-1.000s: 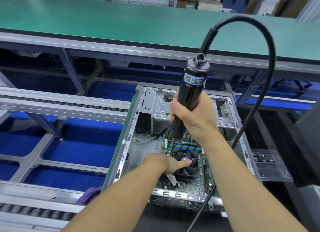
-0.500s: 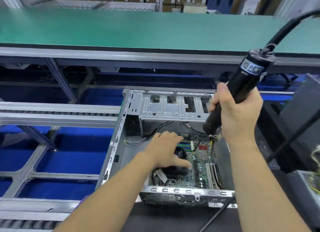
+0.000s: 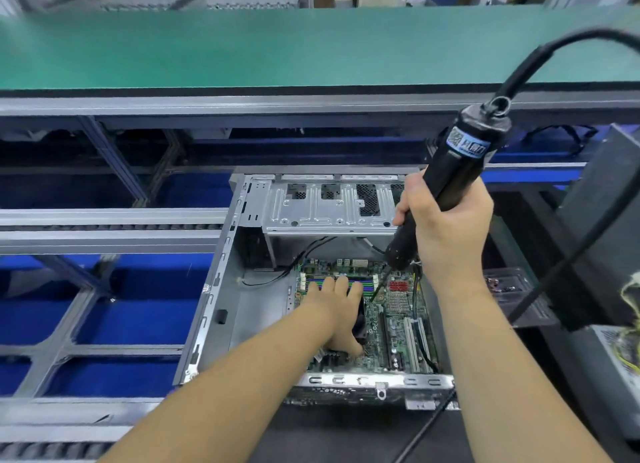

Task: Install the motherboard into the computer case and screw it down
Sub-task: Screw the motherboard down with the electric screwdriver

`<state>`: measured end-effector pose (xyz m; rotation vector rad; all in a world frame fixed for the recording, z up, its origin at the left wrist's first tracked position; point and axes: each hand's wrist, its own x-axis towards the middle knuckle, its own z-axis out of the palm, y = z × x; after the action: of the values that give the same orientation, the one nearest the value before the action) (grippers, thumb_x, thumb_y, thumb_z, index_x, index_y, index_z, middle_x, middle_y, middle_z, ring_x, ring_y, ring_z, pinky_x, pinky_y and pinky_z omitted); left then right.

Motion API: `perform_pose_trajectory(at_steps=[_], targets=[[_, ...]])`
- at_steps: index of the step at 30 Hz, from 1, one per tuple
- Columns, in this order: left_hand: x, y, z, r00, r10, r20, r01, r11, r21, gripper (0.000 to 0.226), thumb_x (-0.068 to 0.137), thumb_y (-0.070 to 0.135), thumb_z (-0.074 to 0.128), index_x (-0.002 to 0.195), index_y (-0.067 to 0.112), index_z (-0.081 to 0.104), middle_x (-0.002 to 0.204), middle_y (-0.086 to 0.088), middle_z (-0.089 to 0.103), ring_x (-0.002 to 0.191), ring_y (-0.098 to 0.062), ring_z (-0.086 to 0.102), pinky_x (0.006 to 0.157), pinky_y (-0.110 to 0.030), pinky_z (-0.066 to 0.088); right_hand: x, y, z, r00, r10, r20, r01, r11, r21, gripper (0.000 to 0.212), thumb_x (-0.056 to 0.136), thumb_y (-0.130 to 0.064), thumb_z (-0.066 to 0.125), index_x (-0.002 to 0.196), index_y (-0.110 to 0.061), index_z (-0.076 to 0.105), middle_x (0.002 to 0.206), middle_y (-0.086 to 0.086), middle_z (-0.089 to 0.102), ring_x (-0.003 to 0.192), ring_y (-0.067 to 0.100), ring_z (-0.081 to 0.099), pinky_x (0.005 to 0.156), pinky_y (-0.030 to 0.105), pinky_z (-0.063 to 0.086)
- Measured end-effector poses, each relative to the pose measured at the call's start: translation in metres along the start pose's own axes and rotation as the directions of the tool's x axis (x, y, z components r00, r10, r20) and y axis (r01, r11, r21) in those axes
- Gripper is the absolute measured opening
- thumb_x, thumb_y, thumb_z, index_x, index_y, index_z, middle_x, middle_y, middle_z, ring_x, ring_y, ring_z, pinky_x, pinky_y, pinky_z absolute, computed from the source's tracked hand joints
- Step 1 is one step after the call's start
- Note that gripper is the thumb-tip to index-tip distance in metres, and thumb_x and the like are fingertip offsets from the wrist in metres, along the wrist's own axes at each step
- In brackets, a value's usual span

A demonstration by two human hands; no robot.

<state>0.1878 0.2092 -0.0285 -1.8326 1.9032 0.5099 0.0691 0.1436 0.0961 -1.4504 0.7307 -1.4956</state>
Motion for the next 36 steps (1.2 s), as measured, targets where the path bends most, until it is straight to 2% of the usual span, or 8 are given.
perform_pose_trajectory(at_steps=[4, 7, 15, 18, 21, 23, 27, 36], targets=[[0.003, -0.001, 0.0, 1.0, 0.001, 0.01, -0.001, 1.0, -0.002, 0.119, 0.079, 0.07, 0.061, 0.155, 0.013, -0.009, 0.161, -0.014, 0.001, 0.145, -0.042, 0.012, 0.114, -0.061, 0.021, 0.004, 0.002, 0.004, 1.0, 0.012, 0.005, -0.012, 1.0, 0.015, 0.046, 0.078, -0.036, 0.074, 0.082, 0.003, 0.051, 0.059, 0.005, 0.058, 0.048, 0.023, 0.057, 0.055, 0.038, 0.05], [0.004, -0.001, 0.001, 1.0, 0.004, 0.013, -0.004, 1.0, -0.001, 0.118, 0.079, 0.07, 0.061, 0.155, 0.014, -0.009, 0.161, -0.013, 0.003, 0.144, -0.042, 0.013, 0.114, -0.062, 0.021, 0.006, 0.004, 0.003, 1.0, 0.014, 0.014, -0.014, 1.0, 0.013, 0.037, 0.08, -0.036, 0.074, 0.081, -0.006, 0.053, 0.057, 0.003, 0.06, 0.047, 0.023, 0.057, 0.055, 0.039, 0.05], [0.007, -0.002, 0.004, 1.0, 0.002, 0.009, -0.002, 1.0, -0.023, 0.118, 0.078, 0.067, 0.063, 0.155, 0.015, -0.01, 0.161, -0.013, 0.001, 0.145, -0.043, 0.01, 0.115, -0.063, 0.019, 0.008, 0.005, 0.008, 0.998, 0.009, 0.059, -0.01, 1.0, 0.019, 0.03, 0.08, -0.037, 0.074, 0.08, -0.017, 0.052, 0.058, 0.002, 0.059, 0.048, 0.024, 0.057, 0.054, 0.037, 0.05], [0.007, -0.001, 0.004, 1.0, 0.002, 0.009, -0.001, 1.0, -0.025, 0.117, 0.077, 0.066, 0.064, 0.155, 0.017, -0.008, 0.16, -0.013, 0.003, 0.144, -0.042, 0.011, 0.114, -0.062, 0.02, 0.011, 0.006, 0.008, 0.987, 0.033, 0.154, -0.037, 0.999, 0.019, 0.032, 0.078, -0.033, 0.073, 0.08, -0.008, 0.052, 0.057, 0.004, 0.059, 0.049, 0.025, 0.056, 0.055, 0.037, 0.048], [0.007, 0.0, 0.004, 1.0, 0.003, -0.002, -0.003, 1.0, -0.015, 0.114, 0.077, 0.066, 0.063, 0.155, 0.018, -0.004, 0.159, -0.013, 0.007, 0.142, -0.042, 0.015, 0.112, -0.061, 0.024, 0.013, 0.006, 0.012, 0.939, 0.074, 0.335, -0.087, 0.996, 0.025, 0.025, 0.074, -0.028, 0.071, 0.077, -0.01, 0.053, 0.057, 0.007, 0.059, 0.05, 0.026, 0.054, 0.056, 0.038, 0.048], [0.006, 0.0, 0.004, 1.0, 0.001, -0.008, -0.001, 1.0, -0.009, 0.114, 0.078, 0.066, 0.063, 0.155, 0.017, -0.004, 0.158, -0.013, 0.009, 0.141, -0.042, 0.016, 0.111, -0.061, 0.025, 0.013, 0.005, 0.016, 0.917, 0.082, 0.391, -0.099, 0.995, 0.024, 0.027, 0.074, -0.028, 0.07, 0.077, -0.007, 0.053, 0.057, 0.008, 0.058, 0.05, 0.025, 0.054, 0.056, 0.037, 0.048], [0.004, 0.001, 0.004, 1.0, -0.001, -0.019, 0.001, 1.0, -0.007, 0.113, 0.079, 0.065, 0.063, 0.155, 0.016, -0.004, 0.156, -0.014, 0.011, 0.141, -0.042, 0.017, 0.111, -0.061, 0.025, 0.01, 0.006, 0.017, 0.906, 0.08, 0.415, -0.097, 0.995, 0.022, 0.028, 0.075, -0.026, 0.068, 0.074, -0.003, 0.053, 0.056, 0.008, 0.058, 0.049, 0.025, 0.055, 0.056, 0.034, 0.047], [0.004, 0.001, 0.004, 1.0, 0.006, -0.029, -0.006, 1.0, -0.012, 0.111, 0.079, 0.066, 0.063, 0.155, 0.015, 0.0, 0.153, -0.014, 0.016, 0.138, -0.041, 0.021, 0.109, -0.061, 0.027, 0.006, 0.006, 0.023, 0.909, 0.097, 0.404, -0.118, 0.993, 0.027, 0.023, 0.075, -0.025, 0.069, 0.076, -0.008, 0.054, 0.055, 0.006, 0.058, 0.047, 0.023, 0.053, 0.053, 0.031, 0.047]])
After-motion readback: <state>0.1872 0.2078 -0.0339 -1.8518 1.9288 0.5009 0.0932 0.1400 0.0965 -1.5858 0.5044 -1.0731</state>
